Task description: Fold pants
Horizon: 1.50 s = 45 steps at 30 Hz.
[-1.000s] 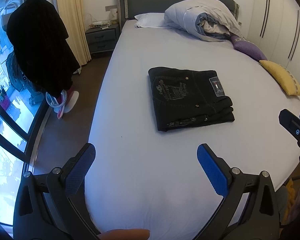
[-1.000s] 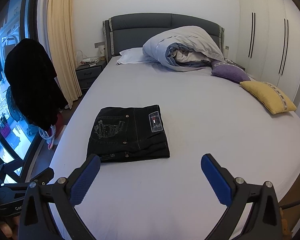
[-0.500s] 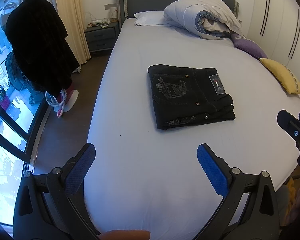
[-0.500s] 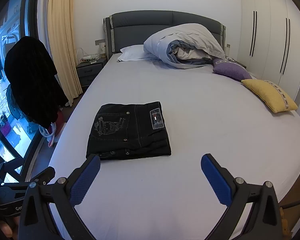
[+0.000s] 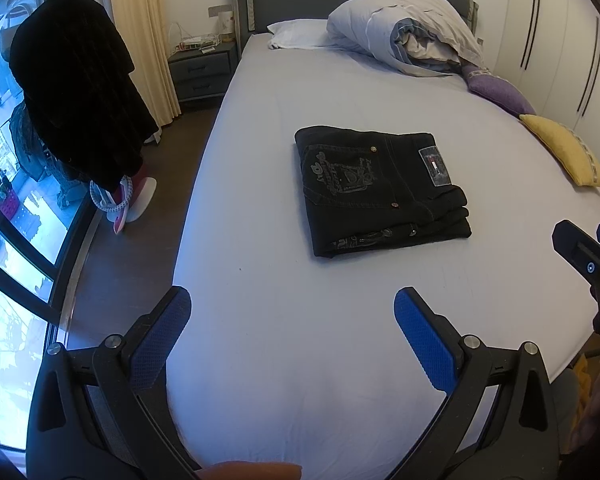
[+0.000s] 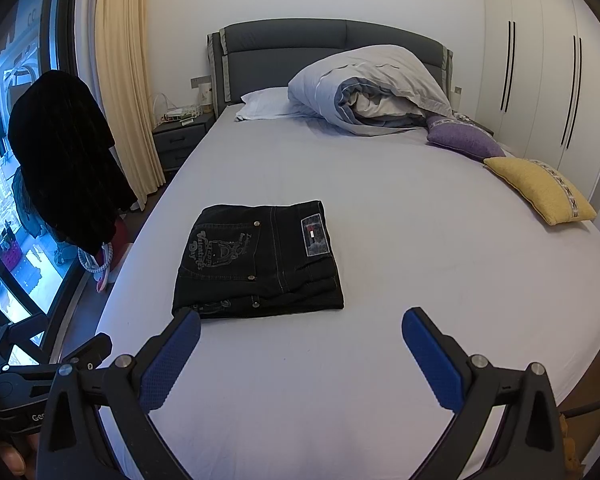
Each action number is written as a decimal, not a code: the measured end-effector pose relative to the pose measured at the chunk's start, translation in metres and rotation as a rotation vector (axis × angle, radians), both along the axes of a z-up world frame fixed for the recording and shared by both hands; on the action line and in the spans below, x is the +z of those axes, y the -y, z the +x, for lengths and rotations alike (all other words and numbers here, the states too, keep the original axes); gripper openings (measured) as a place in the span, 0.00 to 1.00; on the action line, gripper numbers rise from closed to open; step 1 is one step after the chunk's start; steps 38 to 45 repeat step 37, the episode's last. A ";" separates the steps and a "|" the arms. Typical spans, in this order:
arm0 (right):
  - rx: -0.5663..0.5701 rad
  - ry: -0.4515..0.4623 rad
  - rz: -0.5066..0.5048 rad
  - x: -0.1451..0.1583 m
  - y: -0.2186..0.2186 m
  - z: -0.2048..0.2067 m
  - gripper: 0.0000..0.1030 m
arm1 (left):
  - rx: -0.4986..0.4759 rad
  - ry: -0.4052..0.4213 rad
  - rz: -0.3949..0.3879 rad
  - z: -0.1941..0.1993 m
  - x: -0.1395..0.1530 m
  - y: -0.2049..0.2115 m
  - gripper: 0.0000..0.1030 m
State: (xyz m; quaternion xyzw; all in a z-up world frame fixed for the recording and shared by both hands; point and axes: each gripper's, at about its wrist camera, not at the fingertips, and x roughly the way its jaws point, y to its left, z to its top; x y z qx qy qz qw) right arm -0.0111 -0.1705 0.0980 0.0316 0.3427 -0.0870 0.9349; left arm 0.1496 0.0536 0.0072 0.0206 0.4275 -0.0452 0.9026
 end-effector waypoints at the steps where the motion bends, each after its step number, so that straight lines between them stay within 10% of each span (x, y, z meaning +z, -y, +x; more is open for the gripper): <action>1: 0.000 -0.001 0.000 0.001 0.000 0.000 1.00 | 0.000 0.000 0.000 0.000 0.000 0.000 1.00; 45: 0.005 -0.012 0.004 -0.004 -0.002 -0.007 1.00 | 0.007 -0.025 -0.009 0.002 -0.011 -0.002 1.00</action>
